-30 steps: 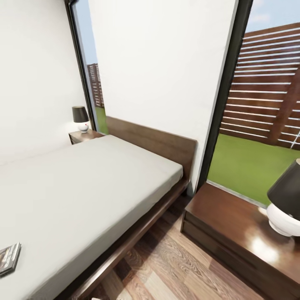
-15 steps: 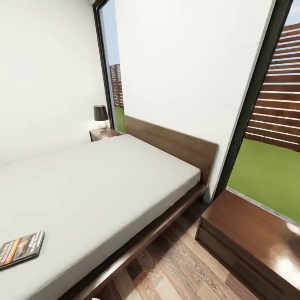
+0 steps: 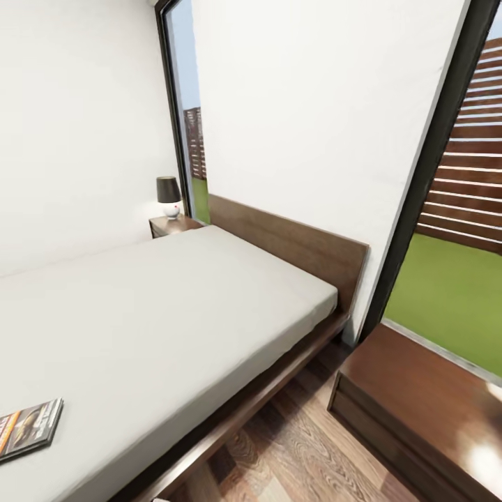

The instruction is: In the bedroom, move the book from the bed onto either nightstand, and place the two sandals side by side next to the bed.

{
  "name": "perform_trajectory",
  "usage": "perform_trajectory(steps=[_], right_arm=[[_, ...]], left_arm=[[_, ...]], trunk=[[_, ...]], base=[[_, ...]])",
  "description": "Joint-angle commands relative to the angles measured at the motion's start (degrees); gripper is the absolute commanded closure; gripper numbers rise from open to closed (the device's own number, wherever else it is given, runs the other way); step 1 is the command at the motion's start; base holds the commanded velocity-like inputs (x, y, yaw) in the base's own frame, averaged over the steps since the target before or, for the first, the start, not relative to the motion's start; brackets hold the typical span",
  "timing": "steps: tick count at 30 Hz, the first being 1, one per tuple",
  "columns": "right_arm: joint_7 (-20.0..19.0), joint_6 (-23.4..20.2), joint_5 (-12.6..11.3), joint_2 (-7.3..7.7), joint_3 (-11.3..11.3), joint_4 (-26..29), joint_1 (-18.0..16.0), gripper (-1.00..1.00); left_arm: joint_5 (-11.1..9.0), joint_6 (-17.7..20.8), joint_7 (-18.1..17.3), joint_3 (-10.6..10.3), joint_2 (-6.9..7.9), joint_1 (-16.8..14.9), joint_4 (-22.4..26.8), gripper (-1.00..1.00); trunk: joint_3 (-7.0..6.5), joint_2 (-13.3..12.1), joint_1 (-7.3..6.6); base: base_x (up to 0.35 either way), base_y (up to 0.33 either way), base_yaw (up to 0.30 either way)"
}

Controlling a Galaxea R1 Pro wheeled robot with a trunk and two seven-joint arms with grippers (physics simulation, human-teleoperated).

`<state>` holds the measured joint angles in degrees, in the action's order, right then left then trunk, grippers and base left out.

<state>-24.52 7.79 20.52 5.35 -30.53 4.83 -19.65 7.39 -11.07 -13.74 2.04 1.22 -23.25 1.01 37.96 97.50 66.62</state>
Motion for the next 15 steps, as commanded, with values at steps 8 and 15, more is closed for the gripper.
perform_trajectory(steps=[8, 15], right_arm=[[-0.2, 0.2, 0.6, 0.01, -0.5, -0.1, 0.0, -1.0], [-0.2, 0.2, 0.6, 0.01, -0.5, -0.1, 0.0, -1.0]], left_arm=[[0.6, -0.3, -0.1, 0.2, 0.01, 0.0, 0.0, -1.0], [0.6, -0.3, -0.1, 0.2, 0.01, 0.0, 0.0, -1.0]], trunk=[[0.05, 0.0, 0.01], [0.05, 0.0, 0.01]], base=[[0.055, -0.033, 0.114], [0.004, -0.002, 0.275]])
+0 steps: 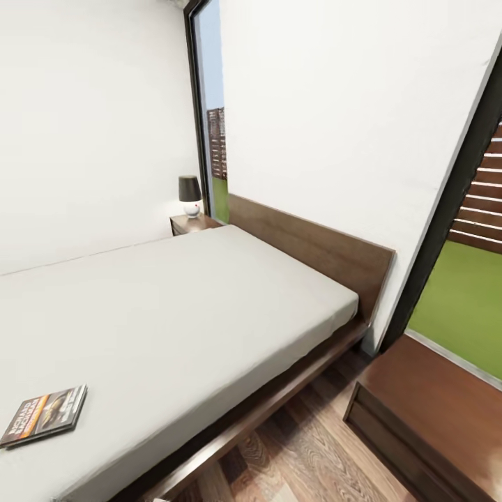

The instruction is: In the bedroom, move the book from the bed onto either nightstand, and place the two sandals side by side next to the bed.

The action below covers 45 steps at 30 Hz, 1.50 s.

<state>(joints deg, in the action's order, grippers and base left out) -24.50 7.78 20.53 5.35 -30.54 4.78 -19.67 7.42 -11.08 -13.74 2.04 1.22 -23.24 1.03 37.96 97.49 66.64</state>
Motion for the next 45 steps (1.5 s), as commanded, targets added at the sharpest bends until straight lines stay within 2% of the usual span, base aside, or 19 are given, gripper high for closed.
perform_trajectory(steps=[1, 40, 45], right_arm=[[-0.2, 0.2, 0.6, 0.01, -0.5, 0.0, 0.0, -1.0], [-0.2, 0.2, 0.6, 0.03, -0.5, 0.0, 0.0, -1.0], [-0.2, 0.3, 0.6, 0.02, -0.5, 0.0, 0.0, -1.0]], left_arm=[[0.6, -0.3, -0.1, 0.2, 0.01, -0.1, -0.1, -1.0], [0.6, -0.3, -0.1, 0.2, 0.01, -0.1, -0.1, -1.0], [0.6, -0.3, -0.1, 0.2, 0.01, -0.1, -0.1, -1.0]], trunk=[[0.05, 0.0, -0.01], [0.05, 0.0, -0.01], [0.05, 0.0, -0.01]], base=[[0.001, -0.001, 0.287], [0.0, 0.0, 0.291], [0.193, 0.0, 0.161]])
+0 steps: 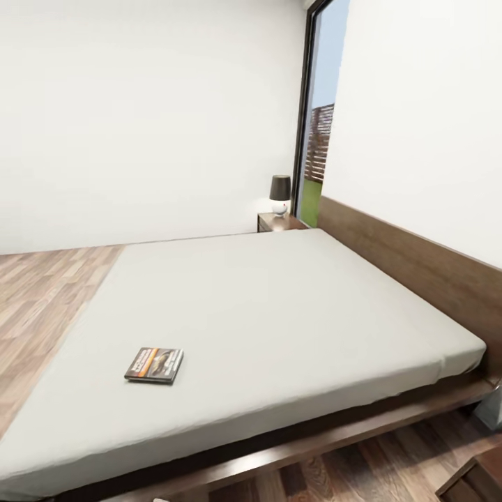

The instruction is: In the bedroom, move the book from the bed onto either nightstand, and place the two sandals side by side next to the bed.

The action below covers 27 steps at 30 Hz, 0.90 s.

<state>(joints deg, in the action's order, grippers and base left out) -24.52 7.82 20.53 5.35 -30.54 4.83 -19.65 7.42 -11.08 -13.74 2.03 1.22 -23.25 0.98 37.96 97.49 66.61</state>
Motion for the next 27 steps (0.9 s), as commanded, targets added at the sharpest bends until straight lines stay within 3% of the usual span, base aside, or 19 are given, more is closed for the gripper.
perform_trajectory(steps=[1, 5, 11, 20, 27], right_arm=[[-0.2, 0.2, 0.6, 0.01, -0.5, 0.0, 0.0, -1.0], [-0.2, 0.2, 0.5, 0.01, -0.5, 0.0, 0.0, -1.0], [-0.2, 0.2, 0.5, 0.01, -0.5, 0.0, 0.0, -1.0], [-0.2, 0.2, 0.5, 0.02, -0.5, 0.0, 0.0, -1.0], [-0.2, 0.3, 0.5, 0.01, -0.5, 0.0, 0.0, -1.0]], left_arm=[[0.6, -0.3, -0.1, 0.3, 0.01, 0.0, 0.0, -1.0], [0.6, -0.3, -0.1, 0.3, 0.01, 0.0, 0.0, -1.0], [0.6, -0.3, -0.1, 0.3, 0.01, 0.0, -0.1, -1.0], [0.6, -0.3, -0.1, 0.3, 0.01, 0.0, -0.1, -1.0], [0.6, -0.3, -0.1, 0.3, -0.04, 0.0, -0.1, -1.0]], trunk=[[0.05, 0.0, 0.02], [0.05, 0.0, 0.02], [0.05, 0.0, 0.02], [0.05, 0.0, 0.02], [0.05, 0.0, 0.02]], base=[[0.301, 0.0, 0.033], [0.3, 0.0, 0.012], [0.047, 0.0, 0.02], [0.001, 0.0, 0.245], [0.12, -0.026, 0.039]])
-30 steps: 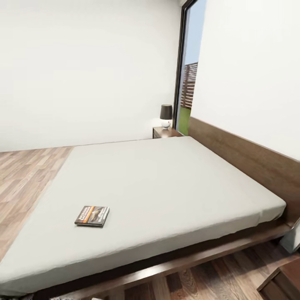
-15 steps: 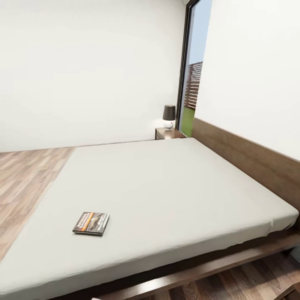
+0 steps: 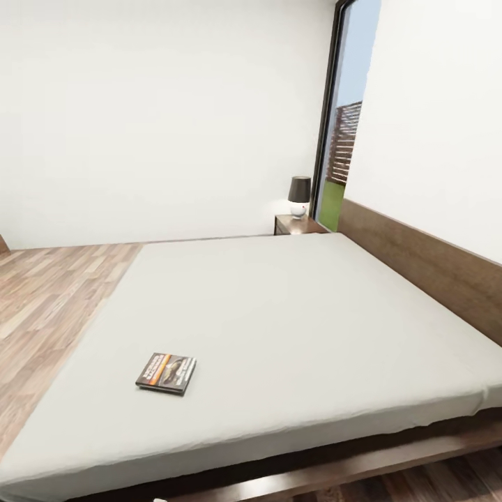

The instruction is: In the bedroom, move the book from the bed onto either nightstand, and place the two sandals side by side next to the bed.

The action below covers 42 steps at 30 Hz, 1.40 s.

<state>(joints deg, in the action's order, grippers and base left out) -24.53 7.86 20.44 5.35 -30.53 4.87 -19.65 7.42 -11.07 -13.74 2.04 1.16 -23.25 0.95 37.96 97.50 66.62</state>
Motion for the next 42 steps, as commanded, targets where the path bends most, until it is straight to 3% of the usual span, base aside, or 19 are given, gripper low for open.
perform_trajectory(steps=[1, 13, 25, 32, 42], right_arm=[[-0.2, 0.2, 0.6, 0.01, -0.5, 0.0, 0.0, -1.0], [-0.2, 0.2, 0.6, 0.01, -0.5, 0.0, 0.0, -1.0], [-0.2, 0.2, 0.6, 0.01, -0.5, -0.1, 0.0, -1.0], [-0.2, 0.5, 0.6, 0.01, -0.5, 0.0, 0.0, -1.0], [-0.2, 1.4, 0.6, 0.01, -0.5, -0.1, 0.0, -1.0]], left_arm=[[0.6, -0.3, -0.1, 0.2, -0.1, 0.0, 0.0, -1.0], [0.6, -0.3, -0.1, 0.2, -0.28, 0.0, 0.0, -1.0], [0.6, -0.3, -0.1, 0.2, -0.29, 0.0, 0.0, -1.0], [0.6, -0.3, -0.1, 0.2, -0.36, 0.0, 0.0, -1.0], [0.6, -0.3, -0.1, 0.2, -0.37, 0.0, 0.0, -1.0]], trunk=[[0.05, 0.0, 0.02], [0.05, 0.0, 0.02], [0.05, 0.0, 0.02], [0.05, 0.0, 0.02], [0.05, 0.0, 0.02]], base=[[0.27, -0.124, 0.004], [0.082, -0.045, 0.009], [0.01, 0.0, 0.234], [0.259, 0.0, 0.012], [0.026, 0.0, 0.0]])
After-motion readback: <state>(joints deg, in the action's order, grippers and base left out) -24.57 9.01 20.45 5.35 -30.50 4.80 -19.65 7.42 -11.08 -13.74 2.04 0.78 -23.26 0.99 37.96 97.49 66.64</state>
